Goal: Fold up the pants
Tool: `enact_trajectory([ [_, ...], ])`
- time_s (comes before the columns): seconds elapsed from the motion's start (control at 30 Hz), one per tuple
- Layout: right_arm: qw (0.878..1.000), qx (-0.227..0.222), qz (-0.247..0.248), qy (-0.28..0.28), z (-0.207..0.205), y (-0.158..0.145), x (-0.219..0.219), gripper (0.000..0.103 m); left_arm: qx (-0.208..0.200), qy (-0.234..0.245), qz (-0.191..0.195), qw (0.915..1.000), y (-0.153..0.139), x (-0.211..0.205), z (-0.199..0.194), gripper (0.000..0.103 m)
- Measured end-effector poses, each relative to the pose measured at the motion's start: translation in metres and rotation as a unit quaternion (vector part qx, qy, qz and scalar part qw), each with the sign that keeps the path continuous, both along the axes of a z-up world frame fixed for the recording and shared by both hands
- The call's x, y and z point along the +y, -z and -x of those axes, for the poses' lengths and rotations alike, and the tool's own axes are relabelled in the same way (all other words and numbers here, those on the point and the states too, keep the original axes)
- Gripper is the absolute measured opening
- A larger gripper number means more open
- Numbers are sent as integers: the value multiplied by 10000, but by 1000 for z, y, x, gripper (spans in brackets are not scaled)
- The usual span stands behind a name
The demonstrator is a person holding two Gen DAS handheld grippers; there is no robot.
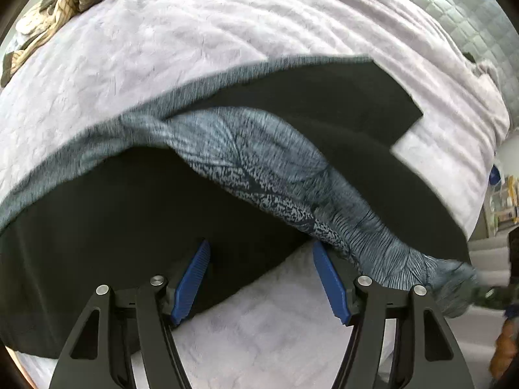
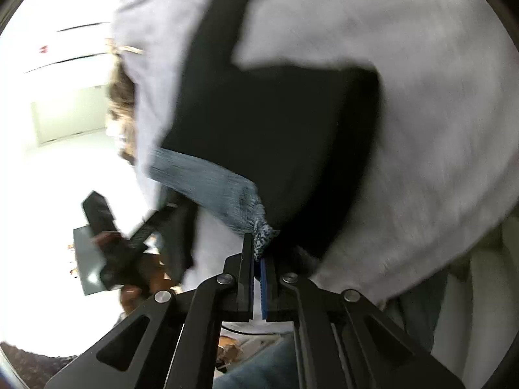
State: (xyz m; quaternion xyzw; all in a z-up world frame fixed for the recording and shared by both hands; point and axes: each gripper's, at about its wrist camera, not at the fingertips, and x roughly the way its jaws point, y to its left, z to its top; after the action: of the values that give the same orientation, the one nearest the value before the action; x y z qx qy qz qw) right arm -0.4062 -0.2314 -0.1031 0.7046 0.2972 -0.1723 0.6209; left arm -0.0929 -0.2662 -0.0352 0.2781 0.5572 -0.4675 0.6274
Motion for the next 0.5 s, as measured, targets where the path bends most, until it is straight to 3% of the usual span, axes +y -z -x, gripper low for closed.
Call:
enact_trajectory([
  [0.23,9946,-594,841,-127,-33,-61,-111,3,-219,-350,366,9985,-18,-48,-21,67],
  [0.33,9906,-453,1225,-410,-63,-72,-171,3,-345,-638,452,9963,-20,-63,-39,67],
  [0.5,9844,148,1575,-764,-104,-62,-240,6,-577,-1184,474,9901,-22,-76,-63,67],
])
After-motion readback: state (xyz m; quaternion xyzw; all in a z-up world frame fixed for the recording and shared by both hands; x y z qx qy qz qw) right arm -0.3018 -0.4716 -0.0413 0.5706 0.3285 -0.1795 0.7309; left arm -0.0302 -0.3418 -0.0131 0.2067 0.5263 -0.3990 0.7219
